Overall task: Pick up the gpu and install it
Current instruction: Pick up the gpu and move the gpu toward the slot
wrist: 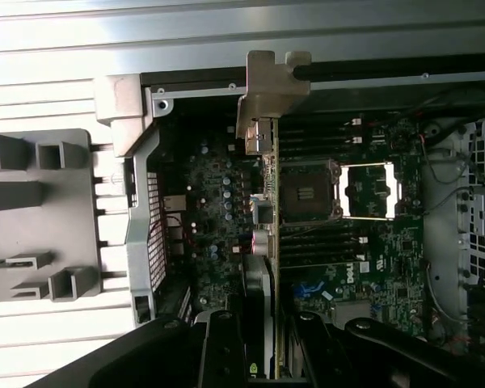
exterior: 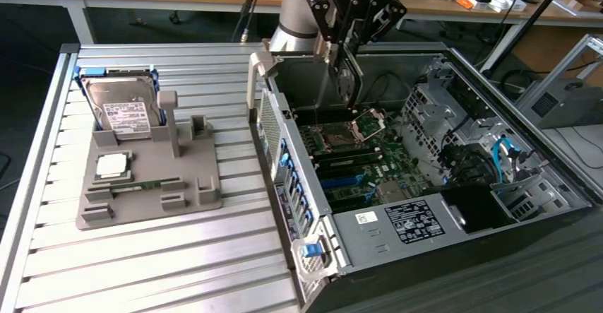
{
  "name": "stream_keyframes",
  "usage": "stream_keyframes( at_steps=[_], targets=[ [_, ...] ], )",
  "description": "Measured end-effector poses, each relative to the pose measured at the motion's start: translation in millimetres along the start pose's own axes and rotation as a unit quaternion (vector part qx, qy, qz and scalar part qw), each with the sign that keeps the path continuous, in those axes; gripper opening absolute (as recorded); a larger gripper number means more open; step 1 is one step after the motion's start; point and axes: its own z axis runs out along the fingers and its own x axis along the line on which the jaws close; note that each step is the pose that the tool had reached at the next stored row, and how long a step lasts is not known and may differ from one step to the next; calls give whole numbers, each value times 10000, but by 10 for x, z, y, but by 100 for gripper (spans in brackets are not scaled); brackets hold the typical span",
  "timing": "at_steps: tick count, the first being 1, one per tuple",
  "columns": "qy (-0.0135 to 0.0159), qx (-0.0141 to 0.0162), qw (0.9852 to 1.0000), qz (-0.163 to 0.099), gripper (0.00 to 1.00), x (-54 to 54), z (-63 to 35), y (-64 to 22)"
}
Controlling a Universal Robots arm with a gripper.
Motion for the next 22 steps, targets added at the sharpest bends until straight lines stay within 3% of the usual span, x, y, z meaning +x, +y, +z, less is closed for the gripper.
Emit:
stream_keyframes(
  at_steps=[22],
  targets=[
    [0,0,10000,0,27,-125,12,9]
  ],
)
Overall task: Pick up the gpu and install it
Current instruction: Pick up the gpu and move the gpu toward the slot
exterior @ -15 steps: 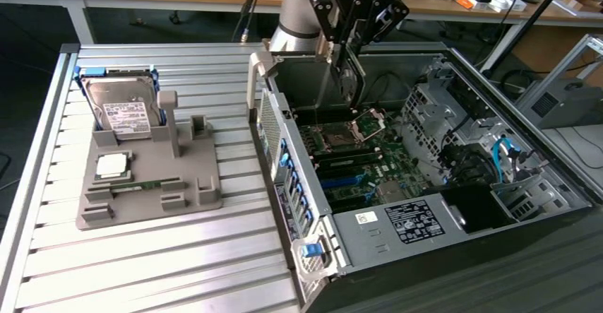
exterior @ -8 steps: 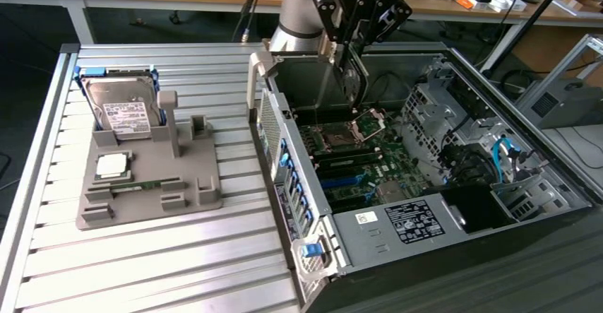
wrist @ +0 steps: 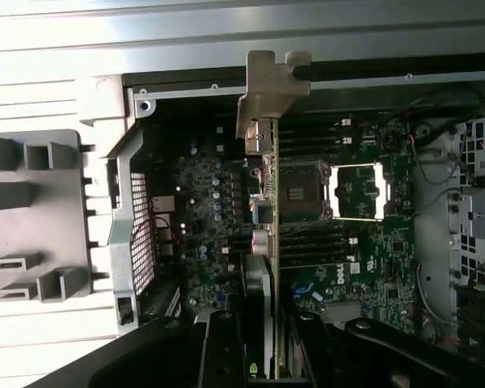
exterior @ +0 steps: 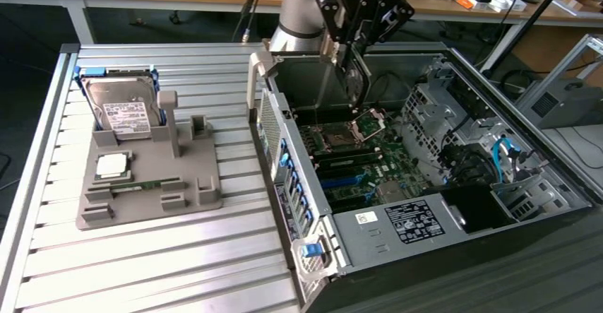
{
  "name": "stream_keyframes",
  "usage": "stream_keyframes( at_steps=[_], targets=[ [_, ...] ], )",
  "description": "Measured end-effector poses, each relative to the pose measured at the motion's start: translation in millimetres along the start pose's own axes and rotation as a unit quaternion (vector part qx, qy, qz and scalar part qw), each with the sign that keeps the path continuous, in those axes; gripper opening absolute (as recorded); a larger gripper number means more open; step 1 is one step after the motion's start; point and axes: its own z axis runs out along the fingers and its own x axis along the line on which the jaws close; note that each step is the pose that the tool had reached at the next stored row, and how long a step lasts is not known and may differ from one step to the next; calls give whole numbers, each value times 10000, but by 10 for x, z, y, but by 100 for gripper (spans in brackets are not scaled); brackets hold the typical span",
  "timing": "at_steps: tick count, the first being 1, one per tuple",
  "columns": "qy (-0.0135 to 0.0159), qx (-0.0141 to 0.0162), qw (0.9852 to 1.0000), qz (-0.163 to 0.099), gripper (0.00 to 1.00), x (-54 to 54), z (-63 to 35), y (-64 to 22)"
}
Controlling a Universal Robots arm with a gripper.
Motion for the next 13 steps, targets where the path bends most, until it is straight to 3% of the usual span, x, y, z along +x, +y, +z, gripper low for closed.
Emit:
stream_keyframes(
  at_steps=[13],
  targets=[
    [0,-1,10000,0,27,-83,8,6]
  ],
)
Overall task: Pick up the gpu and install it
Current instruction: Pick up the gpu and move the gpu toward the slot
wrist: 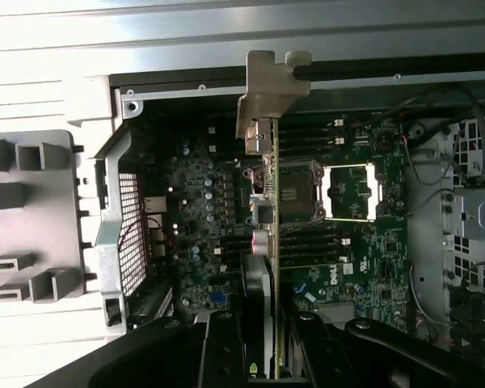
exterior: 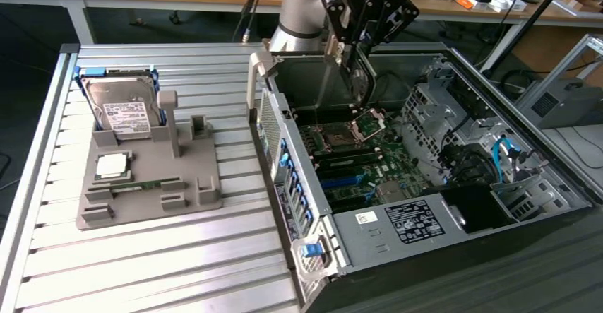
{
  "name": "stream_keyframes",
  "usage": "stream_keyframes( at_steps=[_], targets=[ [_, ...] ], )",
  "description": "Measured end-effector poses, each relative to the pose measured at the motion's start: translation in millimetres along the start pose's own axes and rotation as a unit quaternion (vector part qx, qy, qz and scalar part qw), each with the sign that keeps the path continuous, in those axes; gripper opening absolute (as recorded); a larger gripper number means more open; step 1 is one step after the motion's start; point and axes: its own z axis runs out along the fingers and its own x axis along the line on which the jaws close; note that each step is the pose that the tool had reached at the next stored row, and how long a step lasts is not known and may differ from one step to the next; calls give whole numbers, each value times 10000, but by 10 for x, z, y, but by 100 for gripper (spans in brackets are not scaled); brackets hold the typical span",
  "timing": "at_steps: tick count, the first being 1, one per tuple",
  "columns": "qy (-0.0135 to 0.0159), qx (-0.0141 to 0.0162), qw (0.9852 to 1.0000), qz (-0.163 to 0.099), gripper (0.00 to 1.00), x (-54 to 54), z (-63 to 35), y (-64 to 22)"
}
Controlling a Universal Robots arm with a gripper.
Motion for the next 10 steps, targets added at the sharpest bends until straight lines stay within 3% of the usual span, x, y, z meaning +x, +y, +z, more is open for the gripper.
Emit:
stream_keyframes(
  at_steps=[10],
  targets=[
    [0,0,10000,0,27,-48,5,3]
  ],
)
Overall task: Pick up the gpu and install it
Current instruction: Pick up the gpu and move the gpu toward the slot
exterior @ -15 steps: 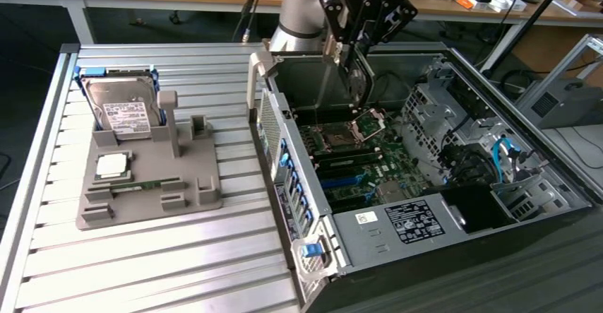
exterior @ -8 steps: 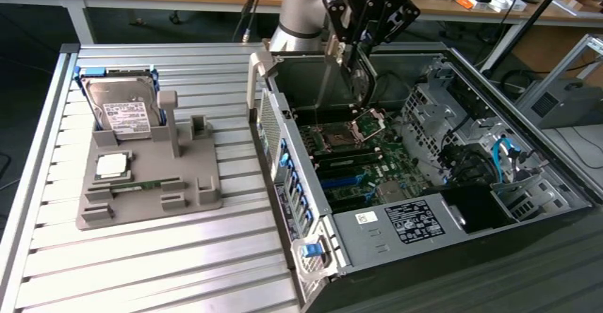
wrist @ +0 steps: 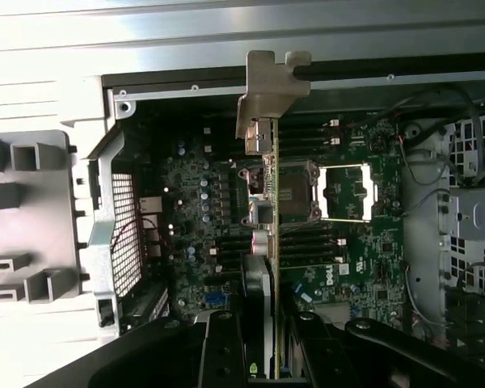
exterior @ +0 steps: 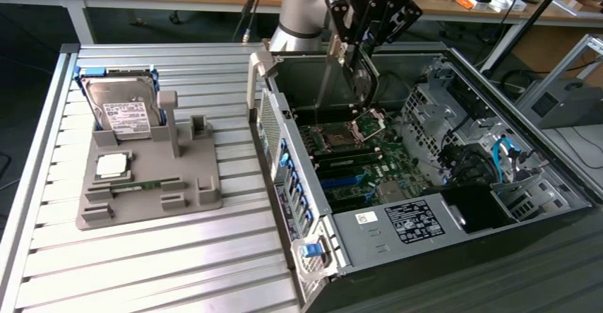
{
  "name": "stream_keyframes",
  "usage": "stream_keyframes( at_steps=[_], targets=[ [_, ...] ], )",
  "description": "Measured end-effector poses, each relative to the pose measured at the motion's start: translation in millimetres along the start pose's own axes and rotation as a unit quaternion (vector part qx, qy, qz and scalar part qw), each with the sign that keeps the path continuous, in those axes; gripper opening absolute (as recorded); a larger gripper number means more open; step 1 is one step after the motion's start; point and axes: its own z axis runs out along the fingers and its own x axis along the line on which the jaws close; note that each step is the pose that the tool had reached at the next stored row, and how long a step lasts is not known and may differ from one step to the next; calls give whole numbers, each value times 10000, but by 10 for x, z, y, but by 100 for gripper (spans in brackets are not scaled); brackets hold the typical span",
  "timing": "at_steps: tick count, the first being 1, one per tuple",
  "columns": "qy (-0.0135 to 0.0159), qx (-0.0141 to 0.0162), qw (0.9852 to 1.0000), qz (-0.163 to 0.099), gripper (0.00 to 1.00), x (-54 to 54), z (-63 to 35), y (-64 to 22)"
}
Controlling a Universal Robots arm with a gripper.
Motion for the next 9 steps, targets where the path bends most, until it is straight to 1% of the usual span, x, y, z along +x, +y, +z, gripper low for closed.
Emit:
stream_keyframes(
  at_steps=[9],
  targets=[
    [0,0,10000,1,27,-61,8,5]
  ],
)
